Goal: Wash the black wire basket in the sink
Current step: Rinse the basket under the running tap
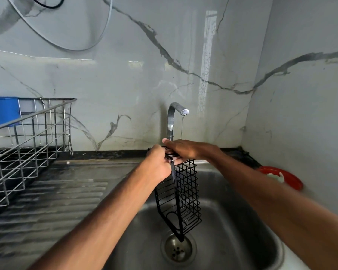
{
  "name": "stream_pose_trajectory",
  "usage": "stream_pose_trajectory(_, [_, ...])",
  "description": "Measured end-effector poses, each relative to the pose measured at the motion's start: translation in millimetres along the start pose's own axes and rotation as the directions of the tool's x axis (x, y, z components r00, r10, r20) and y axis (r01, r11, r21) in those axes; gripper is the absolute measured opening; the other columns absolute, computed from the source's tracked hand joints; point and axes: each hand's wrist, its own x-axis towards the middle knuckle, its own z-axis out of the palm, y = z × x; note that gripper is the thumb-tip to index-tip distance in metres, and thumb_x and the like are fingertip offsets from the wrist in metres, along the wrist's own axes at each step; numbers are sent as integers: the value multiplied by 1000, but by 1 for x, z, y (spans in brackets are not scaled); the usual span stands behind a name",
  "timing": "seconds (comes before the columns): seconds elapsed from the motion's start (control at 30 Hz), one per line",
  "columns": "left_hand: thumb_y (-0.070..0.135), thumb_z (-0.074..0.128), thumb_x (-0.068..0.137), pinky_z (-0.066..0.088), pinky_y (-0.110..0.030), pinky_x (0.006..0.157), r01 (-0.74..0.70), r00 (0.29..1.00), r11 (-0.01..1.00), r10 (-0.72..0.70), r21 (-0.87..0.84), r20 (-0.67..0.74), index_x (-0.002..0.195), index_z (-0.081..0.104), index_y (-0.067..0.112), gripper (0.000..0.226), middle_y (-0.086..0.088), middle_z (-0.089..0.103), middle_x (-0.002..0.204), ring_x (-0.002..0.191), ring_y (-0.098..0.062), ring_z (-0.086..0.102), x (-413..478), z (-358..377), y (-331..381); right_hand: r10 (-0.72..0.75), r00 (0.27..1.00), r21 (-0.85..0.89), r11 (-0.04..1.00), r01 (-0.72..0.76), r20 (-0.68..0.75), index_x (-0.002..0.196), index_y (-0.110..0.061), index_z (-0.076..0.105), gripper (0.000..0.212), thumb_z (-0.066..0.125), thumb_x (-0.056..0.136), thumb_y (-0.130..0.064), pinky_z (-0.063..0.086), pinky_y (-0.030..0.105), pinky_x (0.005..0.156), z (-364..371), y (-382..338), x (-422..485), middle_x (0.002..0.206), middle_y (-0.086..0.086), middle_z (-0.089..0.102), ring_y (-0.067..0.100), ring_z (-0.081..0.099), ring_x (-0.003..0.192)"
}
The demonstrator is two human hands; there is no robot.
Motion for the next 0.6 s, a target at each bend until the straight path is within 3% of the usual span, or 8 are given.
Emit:
stream_pose_trajectory(0.1, [15,34,113,59,-46,46,-9,1000,999,10,49,-9,119,59,-8,35,-28,70,111,85,-38,71,-2,0,3,-47,999,-12,999,47,-16,90,-28,64,67,9,104,-62,55,38,98,6,-6,-7,77,-15,72,-5,68,78])
stream_pose_trajectory(0.17, [16,41,111,57,-41,48,-10,999,995,12,96,-29,108,64,-3,29,-21,71,99,81,-32,70,-4,-3,6,-116,992,-165,980,106,-47,107,-32,65,71,5,100,-69,44,45,111,12,-19,-29,102,-8,73,6,68,102])
stream_pose_trajectory(0.2, [14,42,109,55,-38,50,-1,999,993,5,118,-35,101,64,0,27,-17,70,94,78,-28,68,-5,-5,7,-152,986,-241,961,133,-62,124,-31,61,71,4,101,-67,35,41,115,15,-21,-38,118,-2,69,13,63,117])
stream_pose_trajectory(0.3, [7,40,105,50,-22,39,31,999,974,-28,223,-16,93,65,2,28,-10,71,82,70,-18,67,-10,-8,9,-213,976,-249,948,196,-45,156,-26,34,71,5,102,-63,24,19,112,20,-24,-68,157,-3,42,11,40,142])
stream_pose_trajectory(0.4, [6,37,106,48,-21,40,7,1000,943,-7,332,-3,78,61,6,36,-6,67,60,58,-14,63,-12,-10,9,-177,984,-271,948,165,-17,162,-33,6,82,-1,93,-77,3,34,126,24,-19,-76,169,-9,6,5,5,154])
stream_pose_trajectory(0.47, [6,38,105,51,-24,44,-23,999,929,12,370,34,82,62,6,34,-8,69,70,67,-17,65,-13,-10,8,-123,992,-273,955,114,-16,162,-29,0,81,-1,94,-73,-8,30,119,23,-16,-71,169,-8,-3,5,-6,153])
stream_pose_trajectory(0.53, [11,43,107,58,-26,47,-66,994,923,28,379,105,90,68,4,31,-9,74,75,70,-20,71,-20,-7,6,-122,992,-151,982,118,-20,162,-25,8,80,4,96,-70,0,29,120,20,-12,-58,169,-2,7,9,6,154])
stream_pose_trajectory(0.6, [24,46,111,63,-29,58,-117,985,892,48,436,166,110,69,4,31,-11,77,89,81,-23,76,-23,-3,3,-149,988,-39,988,147,-40,159,-26,24,82,5,95,-75,16,40,126,16,-6,-41,165,-1,27,10,26,151])
